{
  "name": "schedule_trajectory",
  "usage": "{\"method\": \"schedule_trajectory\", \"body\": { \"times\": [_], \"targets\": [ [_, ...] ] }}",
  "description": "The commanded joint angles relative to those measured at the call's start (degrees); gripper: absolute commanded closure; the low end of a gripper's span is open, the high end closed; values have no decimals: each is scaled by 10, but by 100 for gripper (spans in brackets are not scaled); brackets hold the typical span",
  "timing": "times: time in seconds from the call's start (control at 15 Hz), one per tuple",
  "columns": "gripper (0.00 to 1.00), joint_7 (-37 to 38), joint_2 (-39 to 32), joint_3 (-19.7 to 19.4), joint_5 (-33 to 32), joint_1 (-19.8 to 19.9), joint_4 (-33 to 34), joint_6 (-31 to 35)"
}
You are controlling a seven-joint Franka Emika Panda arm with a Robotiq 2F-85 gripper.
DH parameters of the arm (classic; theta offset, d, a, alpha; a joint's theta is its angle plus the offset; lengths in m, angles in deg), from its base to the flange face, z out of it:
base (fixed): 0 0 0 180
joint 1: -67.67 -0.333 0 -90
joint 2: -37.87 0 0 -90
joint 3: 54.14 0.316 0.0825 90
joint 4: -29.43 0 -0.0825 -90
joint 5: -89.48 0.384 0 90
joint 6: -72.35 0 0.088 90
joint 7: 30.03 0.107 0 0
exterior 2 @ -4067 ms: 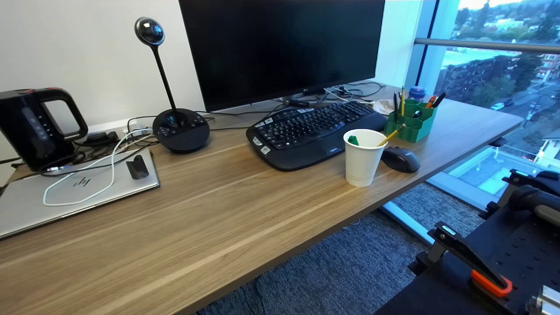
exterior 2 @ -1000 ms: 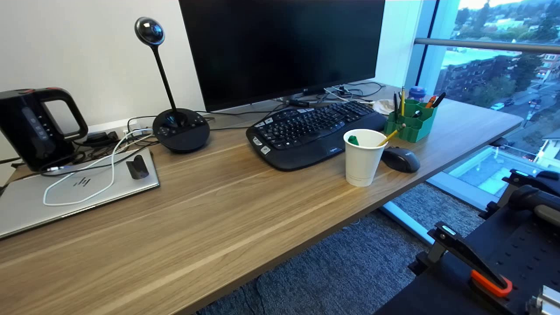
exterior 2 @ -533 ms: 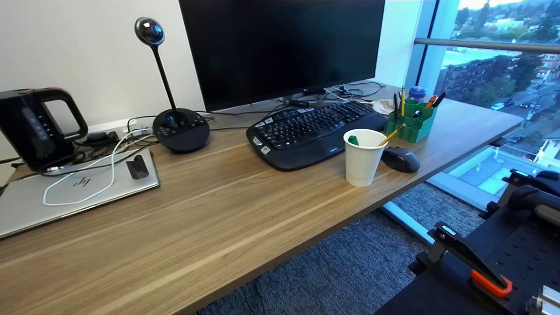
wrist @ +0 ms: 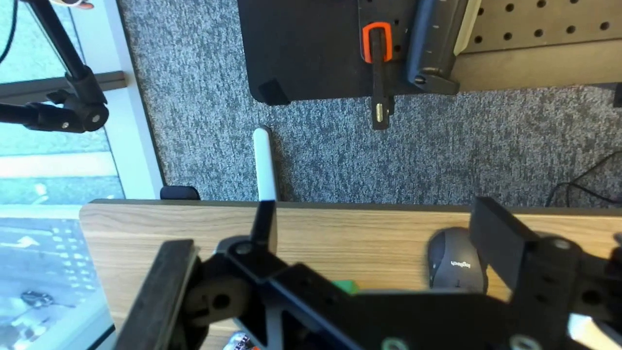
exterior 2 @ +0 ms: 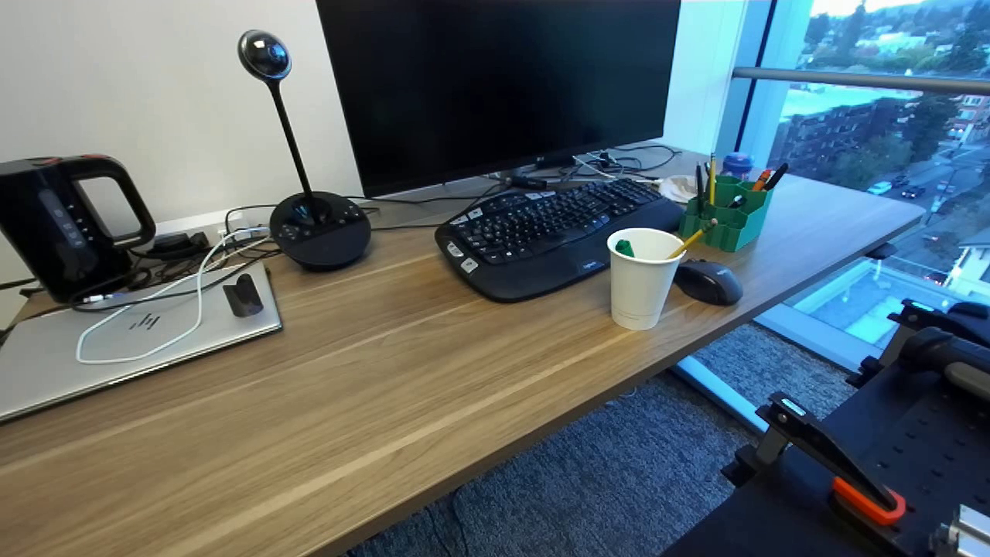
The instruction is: Move the mouse slightly to the right on the desk, then pick a marker from the rack and put it on the desk
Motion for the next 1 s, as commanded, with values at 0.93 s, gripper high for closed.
{"method": "schedule_trajectory", "body": {
  "times": [0.93],
  "targets": [
    [0, -270, -43, -110, 200, -54, 35, 22]
  ]
}}
